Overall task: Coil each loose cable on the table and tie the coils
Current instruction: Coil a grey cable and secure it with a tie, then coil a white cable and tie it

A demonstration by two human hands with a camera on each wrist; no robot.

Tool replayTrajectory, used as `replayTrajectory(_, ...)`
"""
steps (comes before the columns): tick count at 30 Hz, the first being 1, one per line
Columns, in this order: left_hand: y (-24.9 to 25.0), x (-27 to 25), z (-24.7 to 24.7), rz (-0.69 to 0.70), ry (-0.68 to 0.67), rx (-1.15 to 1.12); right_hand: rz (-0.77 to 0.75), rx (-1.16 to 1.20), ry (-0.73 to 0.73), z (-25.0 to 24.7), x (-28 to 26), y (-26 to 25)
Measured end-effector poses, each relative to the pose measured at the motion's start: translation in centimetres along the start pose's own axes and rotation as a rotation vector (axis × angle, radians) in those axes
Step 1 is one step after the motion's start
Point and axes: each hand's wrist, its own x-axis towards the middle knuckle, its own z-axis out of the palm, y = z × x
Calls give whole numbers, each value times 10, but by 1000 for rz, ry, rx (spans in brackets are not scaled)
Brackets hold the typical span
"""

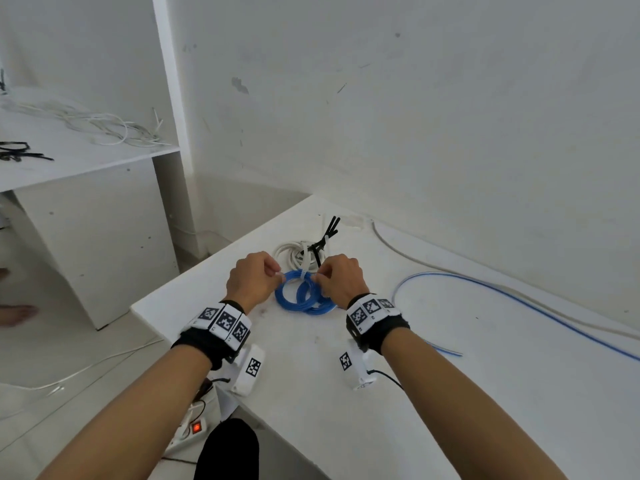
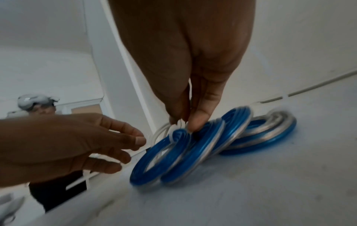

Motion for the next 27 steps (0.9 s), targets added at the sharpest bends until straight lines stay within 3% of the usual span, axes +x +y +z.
replayTrajectory(6,63,-15,11,242,182,-23,44,83,86,-41,-1,36)
replayTrajectory(9,103,-19,31,387,186,-117,121,65,118,-60,-6,67)
replayTrajectory(12,146,-16,69,514,73,-141,214,296,151,-81,-18,107)
replayTrajectory(14,173,-11,100,557,-9,-128,281,462,256,-98,-26,134)
replayTrajectory(17,209,1,156,602,-182,-2,392,483,407,-119,-29,181)
replayTrajectory(20,232,19,215,642,-391,284,524,327,337,-129,-31,234)
replayTrajectory(22,238,32,247,639,-490,447,586,382,280,-134,-39,261)
replayTrajectory(27,244,60,283,559,-515,592,537,576,318,-140,-58,300)
